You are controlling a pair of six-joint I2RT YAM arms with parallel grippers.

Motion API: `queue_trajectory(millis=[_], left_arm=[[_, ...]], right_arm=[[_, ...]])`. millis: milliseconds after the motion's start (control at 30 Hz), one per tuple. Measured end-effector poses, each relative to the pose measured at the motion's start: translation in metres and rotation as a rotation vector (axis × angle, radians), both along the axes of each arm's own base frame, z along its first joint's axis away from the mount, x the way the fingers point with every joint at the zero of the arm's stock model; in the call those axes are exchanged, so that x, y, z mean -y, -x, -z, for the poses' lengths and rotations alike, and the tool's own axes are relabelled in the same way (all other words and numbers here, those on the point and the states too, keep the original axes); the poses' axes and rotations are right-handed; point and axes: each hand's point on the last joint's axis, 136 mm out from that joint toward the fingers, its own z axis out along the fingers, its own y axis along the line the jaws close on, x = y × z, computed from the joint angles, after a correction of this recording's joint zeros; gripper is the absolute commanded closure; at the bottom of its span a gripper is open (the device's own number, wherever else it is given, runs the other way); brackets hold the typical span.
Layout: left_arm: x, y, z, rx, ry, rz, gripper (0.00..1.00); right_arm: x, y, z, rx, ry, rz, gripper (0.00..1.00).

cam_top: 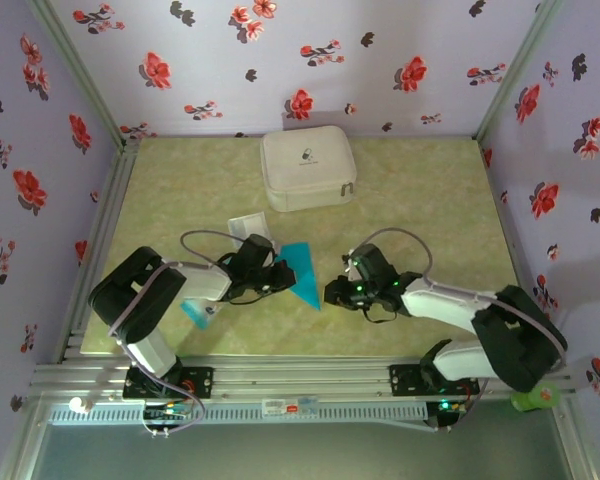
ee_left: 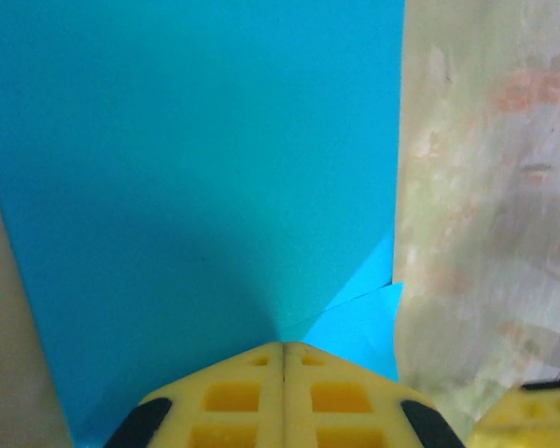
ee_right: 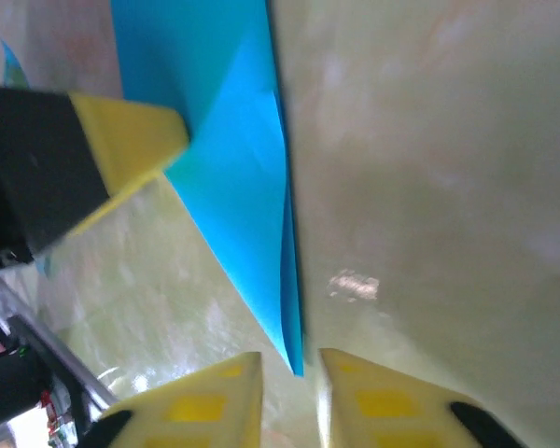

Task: Fold a paper plane with a square sheet of paper (pick it up from the middle)
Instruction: Third fold the triangle at the center of the table.

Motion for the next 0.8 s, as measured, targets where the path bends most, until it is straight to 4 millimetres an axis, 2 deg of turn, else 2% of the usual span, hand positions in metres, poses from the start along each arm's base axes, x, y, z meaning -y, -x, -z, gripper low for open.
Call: queue_trajectory(millis=[133,267,367,467,567,667,800], left_arm=[[0.011,0.005,-0.001,-0.001,-0.003,0.011,0.95],[0.018,0.008,-0.002,-0.008,-0.007,-0.005,0.92],[0.020,0.004,-0.006,0.002,-0.009,-0.028,0.83],[0.014,0.002,-0.017,0.028,-0.028,-0.048,0.79],[0.008,-0.004,-0.038,0.081,-0.049,-0.055,0.69],[0.000,-0.012,-0.060,0.130,-0.042,-0.072,0.65],[-0.026,-0.030,-0.063,0.125,-0.056,-0.125,0.63]], right_arm=[[0.016,-0.015,-0.010,0.045,0.014,0.092,0.64],[0.022,-0.019,-0.007,0.040,0.035,0.122,0.63],[0.022,-0.019,0.002,0.007,0.059,0.120,0.63],[0.018,-0.023,0.006,-0.013,0.072,0.118,0.63],[0.013,-0.028,0.006,-0.023,0.069,0.111,0.64],[0.006,-0.033,0.007,-0.032,0.059,0.103,0.67],[-0.001,-0.037,0.009,-0.041,0.045,0.097,0.69]])
